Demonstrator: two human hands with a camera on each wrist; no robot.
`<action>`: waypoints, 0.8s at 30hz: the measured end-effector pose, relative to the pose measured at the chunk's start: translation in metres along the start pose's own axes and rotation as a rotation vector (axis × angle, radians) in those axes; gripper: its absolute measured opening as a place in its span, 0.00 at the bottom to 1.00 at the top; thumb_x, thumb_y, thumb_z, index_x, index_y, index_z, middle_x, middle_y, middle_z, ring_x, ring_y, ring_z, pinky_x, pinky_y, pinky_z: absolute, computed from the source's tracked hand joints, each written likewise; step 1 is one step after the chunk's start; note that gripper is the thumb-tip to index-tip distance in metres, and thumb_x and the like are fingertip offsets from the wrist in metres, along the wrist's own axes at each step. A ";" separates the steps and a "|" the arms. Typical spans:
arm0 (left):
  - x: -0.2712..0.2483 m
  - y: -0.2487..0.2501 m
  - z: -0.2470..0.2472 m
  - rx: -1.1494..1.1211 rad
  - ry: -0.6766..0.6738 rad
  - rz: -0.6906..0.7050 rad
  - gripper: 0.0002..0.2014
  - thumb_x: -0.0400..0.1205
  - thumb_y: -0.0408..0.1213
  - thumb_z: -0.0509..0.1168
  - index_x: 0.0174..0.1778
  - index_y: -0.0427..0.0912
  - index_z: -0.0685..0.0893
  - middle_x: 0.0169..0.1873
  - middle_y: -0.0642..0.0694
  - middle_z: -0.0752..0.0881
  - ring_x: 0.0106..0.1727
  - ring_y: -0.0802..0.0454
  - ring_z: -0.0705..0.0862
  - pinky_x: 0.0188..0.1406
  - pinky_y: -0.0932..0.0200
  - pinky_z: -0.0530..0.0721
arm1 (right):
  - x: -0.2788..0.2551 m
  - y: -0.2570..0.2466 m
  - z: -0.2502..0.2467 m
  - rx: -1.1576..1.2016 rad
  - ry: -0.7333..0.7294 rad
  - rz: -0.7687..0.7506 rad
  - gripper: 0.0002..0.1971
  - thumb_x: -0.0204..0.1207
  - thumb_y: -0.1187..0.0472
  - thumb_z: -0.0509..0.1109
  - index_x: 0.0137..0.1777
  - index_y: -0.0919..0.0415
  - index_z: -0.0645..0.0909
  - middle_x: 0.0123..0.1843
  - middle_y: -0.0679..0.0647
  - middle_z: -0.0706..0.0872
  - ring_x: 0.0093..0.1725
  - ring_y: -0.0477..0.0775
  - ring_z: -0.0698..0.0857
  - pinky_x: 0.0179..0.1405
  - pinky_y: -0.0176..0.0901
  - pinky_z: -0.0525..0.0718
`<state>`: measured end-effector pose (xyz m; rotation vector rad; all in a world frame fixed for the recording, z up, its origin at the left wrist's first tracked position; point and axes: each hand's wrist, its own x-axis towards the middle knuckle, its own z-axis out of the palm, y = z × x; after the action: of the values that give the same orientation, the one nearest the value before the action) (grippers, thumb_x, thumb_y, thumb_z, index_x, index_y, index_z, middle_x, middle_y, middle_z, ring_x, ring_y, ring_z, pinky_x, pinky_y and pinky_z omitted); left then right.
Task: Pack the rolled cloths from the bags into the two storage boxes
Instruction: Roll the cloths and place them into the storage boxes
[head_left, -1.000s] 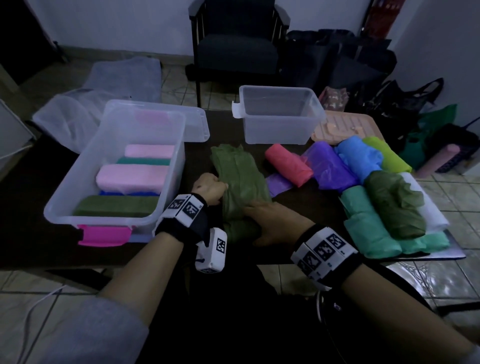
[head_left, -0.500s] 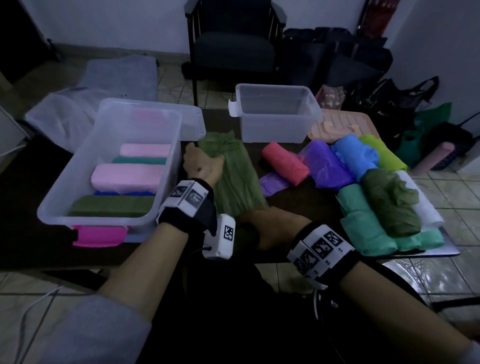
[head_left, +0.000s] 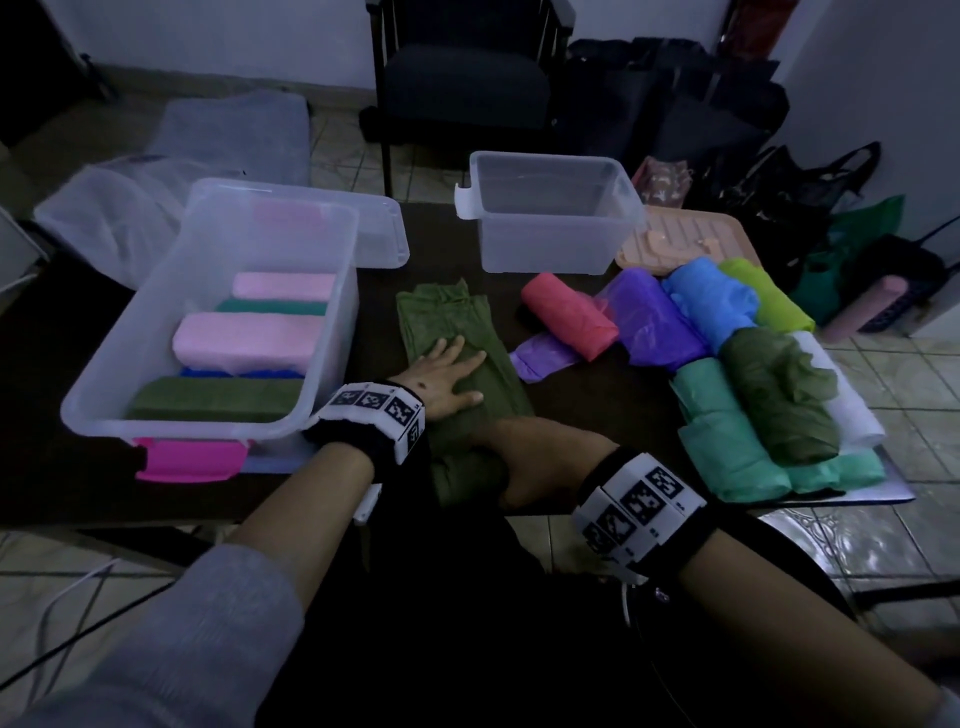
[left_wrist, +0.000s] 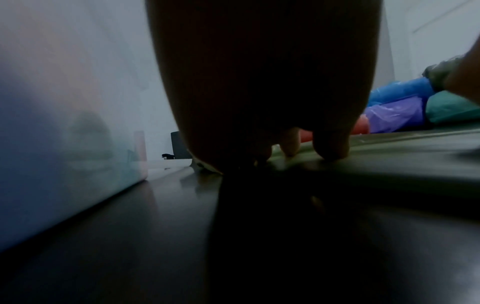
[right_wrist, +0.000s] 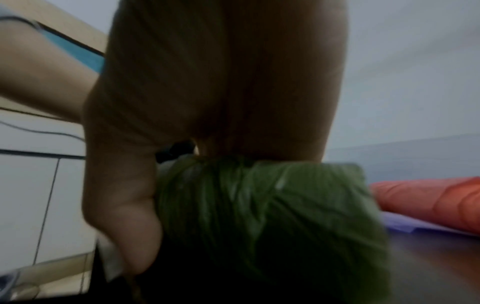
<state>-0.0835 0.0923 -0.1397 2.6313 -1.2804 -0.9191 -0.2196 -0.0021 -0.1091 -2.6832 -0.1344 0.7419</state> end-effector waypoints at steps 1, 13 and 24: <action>0.000 0.000 0.000 0.015 0.002 0.004 0.33 0.86 0.52 0.51 0.83 0.51 0.42 0.82 0.43 0.36 0.82 0.43 0.35 0.80 0.49 0.41 | 0.000 -0.001 0.002 0.002 -0.015 -0.008 0.33 0.66 0.57 0.77 0.73 0.52 0.72 0.66 0.56 0.81 0.64 0.57 0.80 0.60 0.44 0.78; -0.004 0.003 -0.001 0.009 0.019 0.015 0.32 0.86 0.50 0.53 0.83 0.51 0.44 0.82 0.44 0.38 0.83 0.43 0.37 0.80 0.50 0.41 | -0.003 0.002 0.007 0.031 0.126 -0.039 0.27 0.64 0.58 0.81 0.60 0.64 0.76 0.60 0.60 0.81 0.60 0.60 0.80 0.45 0.36 0.67; -0.017 0.003 -0.002 -0.327 0.436 0.062 0.25 0.84 0.41 0.61 0.78 0.46 0.66 0.82 0.48 0.58 0.82 0.51 0.57 0.78 0.59 0.53 | -0.006 0.008 -0.006 0.134 0.145 0.039 0.31 0.63 0.53 0.82 0.63 0.64 0.76 0.59 0.59 0.83 0.59 0.57 0.81 0.50 0.39 0.73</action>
<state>-0.0930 0.1023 -0.1290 2.3433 -0.9991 -0.4569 -0.2218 -0.0125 -0.1046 -2.6067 0.0042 0.5440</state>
